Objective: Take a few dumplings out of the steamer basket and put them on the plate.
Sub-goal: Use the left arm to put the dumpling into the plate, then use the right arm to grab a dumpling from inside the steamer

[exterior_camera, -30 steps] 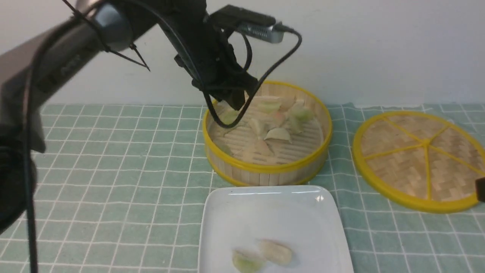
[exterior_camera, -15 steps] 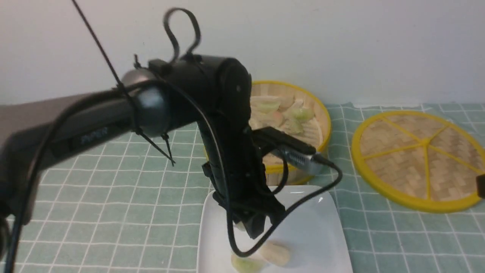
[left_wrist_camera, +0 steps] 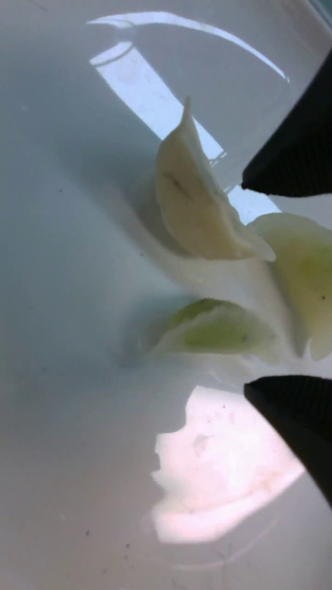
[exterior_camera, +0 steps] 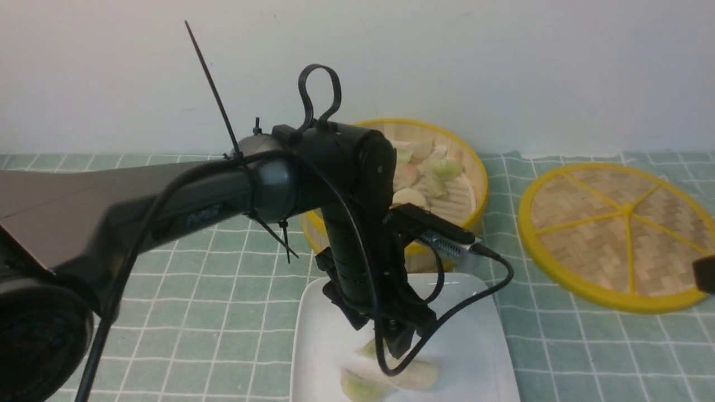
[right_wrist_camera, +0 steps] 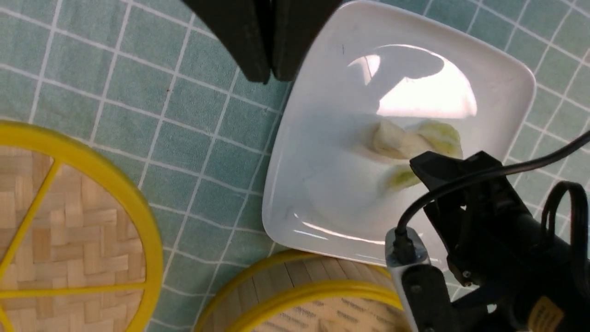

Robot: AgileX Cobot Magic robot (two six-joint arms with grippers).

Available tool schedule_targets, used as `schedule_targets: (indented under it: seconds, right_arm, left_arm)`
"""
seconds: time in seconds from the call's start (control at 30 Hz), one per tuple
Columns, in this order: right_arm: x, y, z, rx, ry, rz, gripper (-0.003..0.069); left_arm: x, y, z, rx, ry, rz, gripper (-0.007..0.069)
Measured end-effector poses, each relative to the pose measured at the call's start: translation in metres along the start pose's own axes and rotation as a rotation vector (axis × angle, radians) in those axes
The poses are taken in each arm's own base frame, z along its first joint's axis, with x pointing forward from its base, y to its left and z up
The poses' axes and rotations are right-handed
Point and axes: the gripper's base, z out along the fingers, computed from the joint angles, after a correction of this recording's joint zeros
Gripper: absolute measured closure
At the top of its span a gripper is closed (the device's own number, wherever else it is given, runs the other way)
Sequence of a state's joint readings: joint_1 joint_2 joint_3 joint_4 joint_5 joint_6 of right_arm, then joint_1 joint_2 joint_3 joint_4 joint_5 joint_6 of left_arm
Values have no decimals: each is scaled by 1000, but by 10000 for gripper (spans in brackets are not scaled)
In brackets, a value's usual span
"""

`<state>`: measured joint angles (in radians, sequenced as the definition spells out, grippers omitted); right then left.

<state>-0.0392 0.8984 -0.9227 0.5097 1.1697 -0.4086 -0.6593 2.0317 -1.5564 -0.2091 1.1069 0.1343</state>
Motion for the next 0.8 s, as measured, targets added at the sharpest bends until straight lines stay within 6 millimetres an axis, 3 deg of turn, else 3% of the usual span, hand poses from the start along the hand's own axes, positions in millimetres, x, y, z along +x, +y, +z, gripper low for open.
schedule_targets:
  seconds: [0.1,0.13,0.2,0.27,0.3,0.37,0.47,0.5,0.53,0.63,0.7,0.8]
  right_arm:
    - [-17,-2,1,-14,2,-27,669]
    - [-34,-5,6,-32,5,-71,669]
    - [-54,-8,15,-63,7,-131,669]
    - [-63,-8,21,-80,9,-160,669]
    - [-78,-6,34,-113,18,-199,669]
    - [-94,-1,55,-148,40,-239,669]
    - [-114,9,96,-178,84,-302,667]
    - [-118,11,101,-177,86,-316,667]
    - [-125,16,122,-178,106,-351,664]
    - [-135,24,162,-175,144,-411,651]
    - [-141,29,200,-170,180,-456,617]
    - [-142,33,237,-162,214,-492,568]
  left_arm:
    - [1,0,-17,-34,-26,-12,306]
    - [6,-1,-35,-69,-44,-6,453]
    - [14,-3,-59,-102,-71,9,561]
    - [19,-4,-72,-119,-82,13,596]
    - [26,-6,-90,-132,-119,8,619]
    - [40,-10,-111,-136,-164,-4,631]
    - [64,-15,-129,-134,-203,-27,631]
    - [68,-16,-132,-134,-213,-28,631]
    - [83,-17,-139,-132,-227,-41,631]
    - [106,-19,-144,-129,-234,-69,631]
    - [126,-21,-150,-125,-258,-95,631]
    - [137,-22,-155,-127,-277,-115,631]
